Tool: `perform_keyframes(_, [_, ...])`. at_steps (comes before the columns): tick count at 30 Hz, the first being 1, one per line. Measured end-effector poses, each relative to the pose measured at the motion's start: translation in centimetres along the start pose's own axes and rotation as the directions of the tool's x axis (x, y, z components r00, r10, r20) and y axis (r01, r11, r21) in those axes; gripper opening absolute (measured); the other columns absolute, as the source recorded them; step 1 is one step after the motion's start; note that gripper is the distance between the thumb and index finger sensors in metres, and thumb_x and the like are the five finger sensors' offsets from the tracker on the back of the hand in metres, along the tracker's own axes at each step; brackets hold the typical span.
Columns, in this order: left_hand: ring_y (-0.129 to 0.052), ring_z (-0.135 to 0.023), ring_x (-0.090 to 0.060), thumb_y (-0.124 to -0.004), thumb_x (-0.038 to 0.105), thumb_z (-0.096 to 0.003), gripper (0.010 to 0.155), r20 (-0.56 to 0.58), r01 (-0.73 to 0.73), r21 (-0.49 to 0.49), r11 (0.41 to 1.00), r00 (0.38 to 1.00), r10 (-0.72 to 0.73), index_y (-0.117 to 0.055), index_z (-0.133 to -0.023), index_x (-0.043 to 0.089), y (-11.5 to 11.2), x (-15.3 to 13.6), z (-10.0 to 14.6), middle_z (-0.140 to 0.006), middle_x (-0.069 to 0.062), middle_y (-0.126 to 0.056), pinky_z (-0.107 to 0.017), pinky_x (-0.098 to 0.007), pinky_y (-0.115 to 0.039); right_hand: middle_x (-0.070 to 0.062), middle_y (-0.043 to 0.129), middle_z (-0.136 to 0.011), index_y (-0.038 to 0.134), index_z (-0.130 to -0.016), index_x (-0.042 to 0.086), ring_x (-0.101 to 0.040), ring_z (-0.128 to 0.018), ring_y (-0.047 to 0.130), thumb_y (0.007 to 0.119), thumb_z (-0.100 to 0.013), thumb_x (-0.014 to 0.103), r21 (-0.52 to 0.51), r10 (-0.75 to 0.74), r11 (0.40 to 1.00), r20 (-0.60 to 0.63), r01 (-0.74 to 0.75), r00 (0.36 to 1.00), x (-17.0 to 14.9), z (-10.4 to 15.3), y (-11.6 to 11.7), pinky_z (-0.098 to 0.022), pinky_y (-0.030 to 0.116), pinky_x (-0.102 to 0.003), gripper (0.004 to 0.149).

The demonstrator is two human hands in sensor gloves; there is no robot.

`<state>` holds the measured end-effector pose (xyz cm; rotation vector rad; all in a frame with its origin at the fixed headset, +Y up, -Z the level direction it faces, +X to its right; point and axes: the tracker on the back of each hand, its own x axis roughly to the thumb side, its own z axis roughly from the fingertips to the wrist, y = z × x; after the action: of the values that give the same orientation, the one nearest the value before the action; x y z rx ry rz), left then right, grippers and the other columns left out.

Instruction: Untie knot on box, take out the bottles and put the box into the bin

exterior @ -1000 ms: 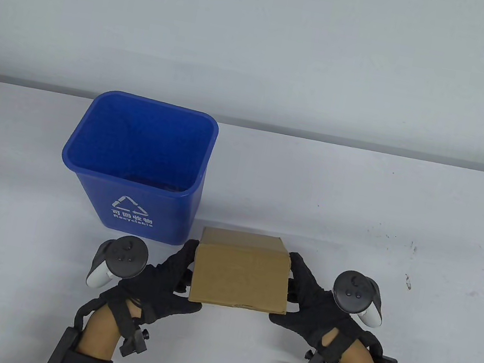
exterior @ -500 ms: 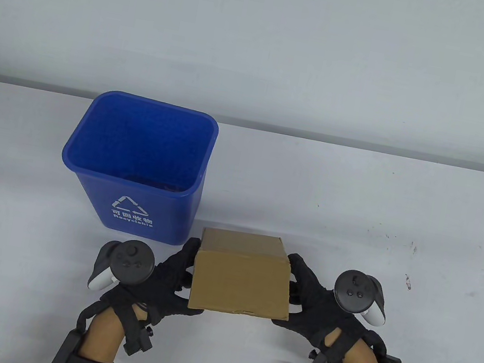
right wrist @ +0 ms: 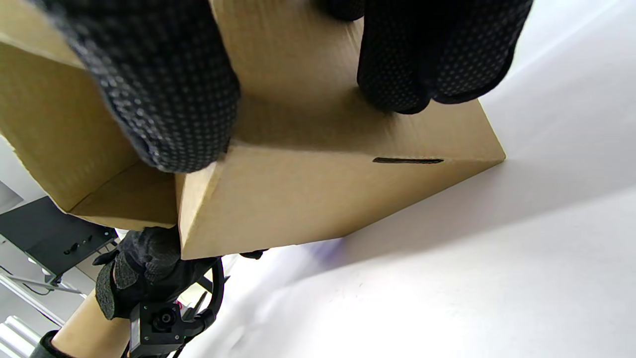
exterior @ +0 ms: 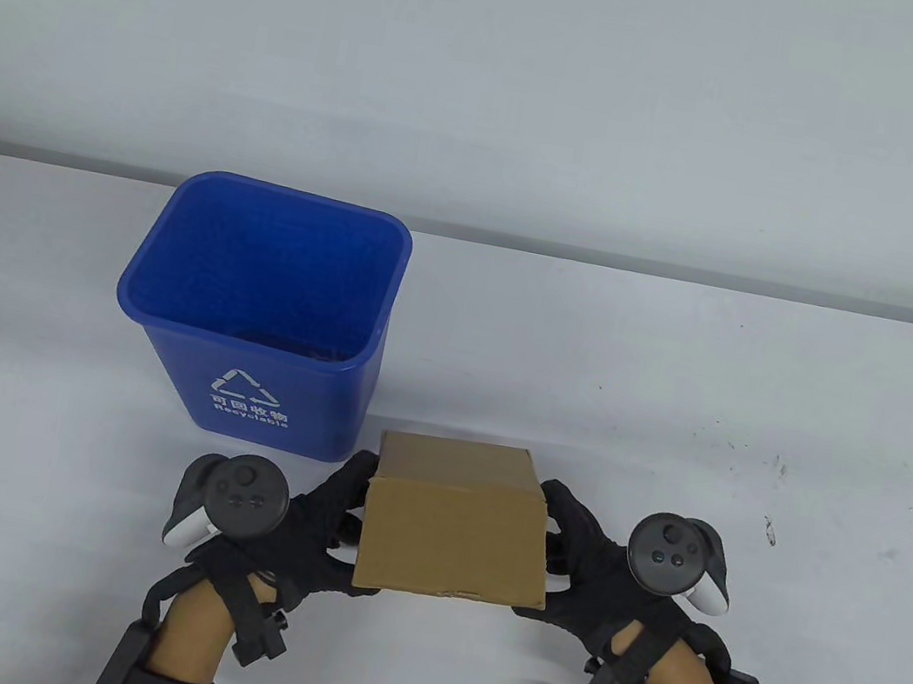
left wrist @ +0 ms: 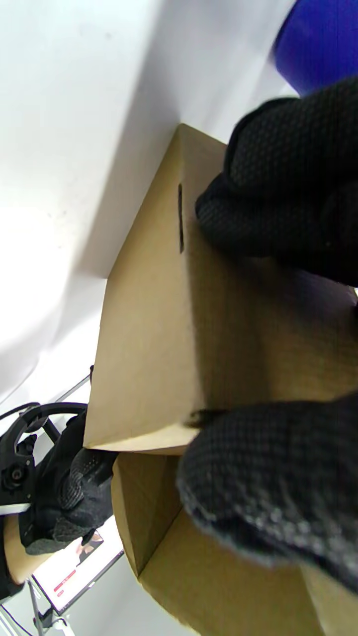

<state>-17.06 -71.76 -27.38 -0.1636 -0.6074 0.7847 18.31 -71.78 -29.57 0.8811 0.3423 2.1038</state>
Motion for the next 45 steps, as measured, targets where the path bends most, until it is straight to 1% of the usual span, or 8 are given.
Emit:
perform_keyframes(4, [-0.096, -0.078, -0.042, -0.097, 0.054, -0.0339, 0.118, -0.004, 0.007, 0.004, 1.0, 1.0, -0.007, -0.017, -0.112, 0.018, 0.0, -0.05, 0.05, -0.104, -0.026, -0.057, -0.061, -0.051, -0.085, -0.017, 0.021, -0.108, 0.009, -0.104, 0.017, -0.042, -0.081, 0.079, 0.091, -0.041, 0.045, -0.004, 0.036, 0.999, 0.003, -0.036, 0.999, -0.05, 0.02, -0.07, -0.058, 0.073, -0.05, 0.108])
perform_keyframes(10, [-0.093, -0.079, -0.046, -0.084, 0.073, -0.0308, 0.121, 0.017, -0.034, -0.005, 0.999, 0.999, 0.034, -0.016, -0.113, 0.017, -0.09, -0.28, 0.11, -0.106, -0.029, -0.054, -0.062, -0.054, -0.082, -0.019, 0.022, -0.108, 0.01, -0.105, 0.016, -0.044, -0.08, 0.079, 0.084, -0.039, 0.06, -0.021, 0.016, 1.0, 0.02, -0.016, 1.0, -0.08, 0.09, -0.01, -0.058, 0.073, -0.051, 0.109])
perform_keyframes(12, [-0.093, -0.079, -0.046, -0.087, 0.069, -0.0327, 0.12, 0.017, -0.032, -0.01, 0.999, 0.999, 0.032, -0.015, -0.113, 0.017, -0.09, -0.18, 0.09, -0.105, -0.029, -0.054, -0.062, -0.054, -0.082, -0.019, 0.023, -0.108, 0.011, -0.105, 0.016, -0.044, -0.08, 0.08, 0.085, -0.039, 0.059, -0.025, 0.022, 0.999, 0.022, -0.021, 1.0, -0.09, 0.07, -0.03, -0.057, 0.074, -0.05, 0.109])
perform_keyframes(13, [-0.094, -0.078, -0.045, -0.091, 0.059, -0.0367, 0.115, 0.008, -0.021, -0.008, 1.0, 1.0, 0.021, -0.016, -0.112, 0.018, -0.1, -0.09, 0.05, -0.105, -0.028, -0.055, -0.061, -0.053, -0.083, -0.019, 0.024, -0.108, 0.011, -0.105, 0.016, -0.045, -0.079, 0.08, 0.087, -0.039, 0.056, -0.029, 0.023, 0.999, 0.022, -0.022, 1.0, -0.09, 0.08, -0.06, -0.057, 0.074, -0.05, 0.108])
perform_keyframes(16, [-0.095, -0.078, -0.041, -0.094, 0.051, -0.0379, 0.111, 0.006, 0.013, 0.003, 1.0, 1.0, -0.013, -0.018, -0.112, 0.018, 0.0, 0.0, 0.02, -0.104, -0.025, -0.057, -0.062, -0.051, -0.084, -0.017, 0.027, -0.108, 0.015, -0.105, 0.018, -0.041, -0.079, 0.082, 0.089, -0.042, 0.046, -0.04, 0.038, 0.999, 0.025, -0.037, 0.999, -0.18, 0.07, -0.2, -0.057, 0.076, -0.048, 0.101])
perform_keyframes(24, [-0.096, -0.077, -0.042, -0.088, 0.053, -0.0411, 0.103, 0.006, -0.032, 0.021, 0.999, 0.999, 0.032, -0.022, -0.113, 0.021, 0.05, -0.38, 0.09, -0.104, -0.026, -0.059, -0.06, -0.051, -0.084, -0.015, 0.033, -0.108, 0.022, -0.106, 0.021, -0.042, -0.076, 0.085, 0.086, -0.043, 0.048, -0.089, -0.012, 0.996, 0.027, 0.015, 1.0, -0.51, 0.15, -0.21, -0.056, 0.077, -0.048, 0.093])
perform_keyframes(35, [-0.096, -0.076, -0.042, -0.085, 0.062, -0.04, 0.103, 0.0, -0.049, 0.041, 0.998, 0.999, 0.049, -0.024, -0.113, 0.022, -0.08, -0.51, 0.16, -0.104, -0.024, -0.06, -0.059, -0.051, -0.084, -0.016, 0.038, -0.107, 0.027, -0.105, 0.021, -0.043, -0.073, 0.086, 0.082, -0.044, 0.054, -0.136, -0.048, 0.989, 0.02, 0.05, 0.999, -0.46, 0.21, -0.04, -0.055, 0.077, -0.049, 0.089])
perform_keyframes(45, [-0.097, -0.074, -0.043, -0.076, 0.06, -0.0433, 0.096, 0.003, -0.023, 0.064, 0.998, 1.0, 0.023, -0.025, -0.113, 0.021, -0.21, -0.35, 0.15, -0.103, -0.026, -0.062, -0.059, -0.052, -0.084, -0.019, 0.043, -0.105, 0.029, -0.104, 0.018, -0.044, -0.07, 0.088, 0.079, -0.045, 0.054, -0.184, 0.013, 0.983, 0.024, -0.008, 1.0, -0.04, 0.21, 0.15, -0.053, 0.078, -0.049, 0.085])
